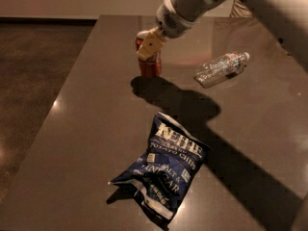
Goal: Knock coke can over
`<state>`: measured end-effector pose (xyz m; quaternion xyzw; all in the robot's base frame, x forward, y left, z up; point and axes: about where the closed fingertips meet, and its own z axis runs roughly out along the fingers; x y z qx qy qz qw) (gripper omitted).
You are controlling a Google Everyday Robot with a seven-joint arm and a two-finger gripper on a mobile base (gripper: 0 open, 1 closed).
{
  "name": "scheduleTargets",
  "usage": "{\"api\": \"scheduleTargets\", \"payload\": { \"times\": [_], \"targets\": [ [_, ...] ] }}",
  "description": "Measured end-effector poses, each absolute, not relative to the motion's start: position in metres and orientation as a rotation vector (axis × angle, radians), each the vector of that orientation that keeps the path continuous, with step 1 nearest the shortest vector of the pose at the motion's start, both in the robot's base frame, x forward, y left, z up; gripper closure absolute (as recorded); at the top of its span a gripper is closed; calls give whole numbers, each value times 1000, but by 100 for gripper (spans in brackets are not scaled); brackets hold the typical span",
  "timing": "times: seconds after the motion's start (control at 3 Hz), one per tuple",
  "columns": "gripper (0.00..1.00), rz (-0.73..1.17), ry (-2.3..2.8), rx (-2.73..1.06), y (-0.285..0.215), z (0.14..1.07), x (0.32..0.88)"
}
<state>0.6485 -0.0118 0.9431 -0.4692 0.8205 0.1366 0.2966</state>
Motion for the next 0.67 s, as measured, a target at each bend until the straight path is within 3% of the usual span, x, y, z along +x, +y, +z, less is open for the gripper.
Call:
{"api": "scheduleTargets", "payload": {
  "times": [0.67],
  "targets": [
    [100,203,2231,-1587,-49,950,615]
  ]
}}
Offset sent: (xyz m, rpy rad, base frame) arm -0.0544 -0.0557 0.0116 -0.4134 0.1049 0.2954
